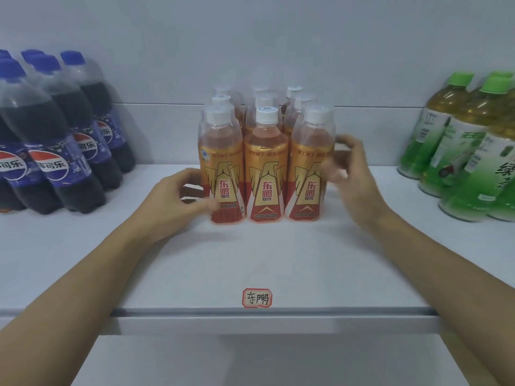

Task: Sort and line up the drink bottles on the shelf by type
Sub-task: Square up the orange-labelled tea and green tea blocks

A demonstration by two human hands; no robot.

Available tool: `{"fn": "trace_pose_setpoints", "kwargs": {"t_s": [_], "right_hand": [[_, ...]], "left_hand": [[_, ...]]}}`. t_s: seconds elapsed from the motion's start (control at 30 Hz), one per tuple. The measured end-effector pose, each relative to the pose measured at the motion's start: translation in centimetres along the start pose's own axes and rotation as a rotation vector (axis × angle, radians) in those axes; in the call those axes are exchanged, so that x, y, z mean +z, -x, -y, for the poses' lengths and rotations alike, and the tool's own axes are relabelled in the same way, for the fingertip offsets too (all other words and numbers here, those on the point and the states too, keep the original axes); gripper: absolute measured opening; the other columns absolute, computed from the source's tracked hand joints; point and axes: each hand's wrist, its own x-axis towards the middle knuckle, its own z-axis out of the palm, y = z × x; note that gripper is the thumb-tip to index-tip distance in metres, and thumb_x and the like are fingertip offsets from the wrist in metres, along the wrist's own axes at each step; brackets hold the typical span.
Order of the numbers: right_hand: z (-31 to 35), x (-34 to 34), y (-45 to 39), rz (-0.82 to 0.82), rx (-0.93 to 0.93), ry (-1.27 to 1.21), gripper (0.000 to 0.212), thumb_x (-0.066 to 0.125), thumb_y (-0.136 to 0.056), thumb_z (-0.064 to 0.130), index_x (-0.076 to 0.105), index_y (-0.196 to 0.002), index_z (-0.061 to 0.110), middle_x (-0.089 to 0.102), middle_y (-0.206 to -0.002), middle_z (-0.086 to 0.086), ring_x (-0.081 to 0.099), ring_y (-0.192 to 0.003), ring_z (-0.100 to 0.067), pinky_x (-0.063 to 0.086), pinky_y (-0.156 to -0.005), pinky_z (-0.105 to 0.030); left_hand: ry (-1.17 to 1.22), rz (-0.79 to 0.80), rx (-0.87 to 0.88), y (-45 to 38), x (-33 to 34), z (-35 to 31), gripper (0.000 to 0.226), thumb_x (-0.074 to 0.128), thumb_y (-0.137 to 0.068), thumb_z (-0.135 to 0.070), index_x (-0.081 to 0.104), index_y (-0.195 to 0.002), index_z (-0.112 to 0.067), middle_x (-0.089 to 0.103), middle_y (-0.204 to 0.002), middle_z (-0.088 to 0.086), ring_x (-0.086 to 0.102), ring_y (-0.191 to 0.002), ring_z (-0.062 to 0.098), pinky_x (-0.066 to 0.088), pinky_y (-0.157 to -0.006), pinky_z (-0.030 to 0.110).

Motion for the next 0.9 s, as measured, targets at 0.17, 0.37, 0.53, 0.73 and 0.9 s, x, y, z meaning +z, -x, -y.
{"fn": "trace_pose_setpoints", "kwargs": {"t_s": [0.17, 0.37, 0.53, 0.73, 0.9], "right_hand": [[-0.3, -0.5, -4.8, -0.041, 0.251, -0.258, 0.073, 0.041, -0.081, 0.074, 0.053, -0.136, 0.028, 0.061, -0.134, -0.005, 0.056, -0.127, -0.019, 0.043, -0.108, -0.048], [-0.7, 2.7, -5.9, 0.111, 0.445, -0.575, 0.050, 0.036, -0.102, 0.033, 0.077, -0.081, 0.014, 0.073, -0.086, -0.011, 0.071, -0.085, -0.026, 0.058, -0.079, -0.034], [-0.6, 3.8, -5.8, 0.184, 0.448, -0.712, 0.069, 0.030, -0.105, 0.034, 0.065, -0.048, 0.019, 0.060, -0.052, -0.002, 0.060, -0.050, -0.016, 0.052, -0.054, -0.022], [-0.9, 4.0, -6.1, 0.130, 0.463, -0.756, 0.069, 0.031, -0.105, 0.032, 0.060, -0.044, 0.019, 0.056, -0.048, 0.000, 0.056, -0.046, -0.015, 0.049, -0.051, -0.021], [-1.5, 4.2, -6.2, 0.067, 0.481, -0.765, 0.058, 0.038, -0.103, 0.035, 0.060, -0.051, 0.021, 0.054, -0.054, -0.001, 0.053, -0.055, -0.018, 0.046, -0.059, -0.028]], "left_hand": [[0.530, -0.166, -0.258, -4.1, -1.1, -0.6, 0.085, 0.032, -0.087, -0.081, 0.052, -0.144, -0.021, 0.067, -0.133, 0.000, 0.063, -0.122, 0.020, 0.042, -0.109, 0.051], [0.860, -0.083, -0.254, -6.6, 2.7, -2.5, 0.071, 0.018, -0.102, -0.067, 0.063, -0.132, -0.020, 0.070, -0.128, 0.009, 0.065, -0.121, 0.027, 0.047, -0.106, 0.046], [0.912, -0.077, -0.262, -7.3, 3.6, -1.7, 0.068, 0.026, -0.106, -0.056, 0.082, -0.084, -0.027, 0.078, -0.094, 0.001, 0.075, -0.088, 0.017, 0.054, -0.083, 0.039], [0.966, -0.016, -0.209, -7.7, 3.9, -1.5, 0.065, 0.028, -0.107, -0.051, 0.083, -0.083, -0.027, 0.078, -0.095, 0.001, 0.075, -0.090, 0.017, 0.058, -0.076, 0.032], [0.974, 0.022, -0.170, -7.5, 4.1, -1.8, 0.072, 0.025, -0.109, -0.047, 0.082, -0.070, -0.028, 0.078, -0.082, -0.001, 0.075, -0.077, 0.012, 0.059, -0.064, 0.026]]}}
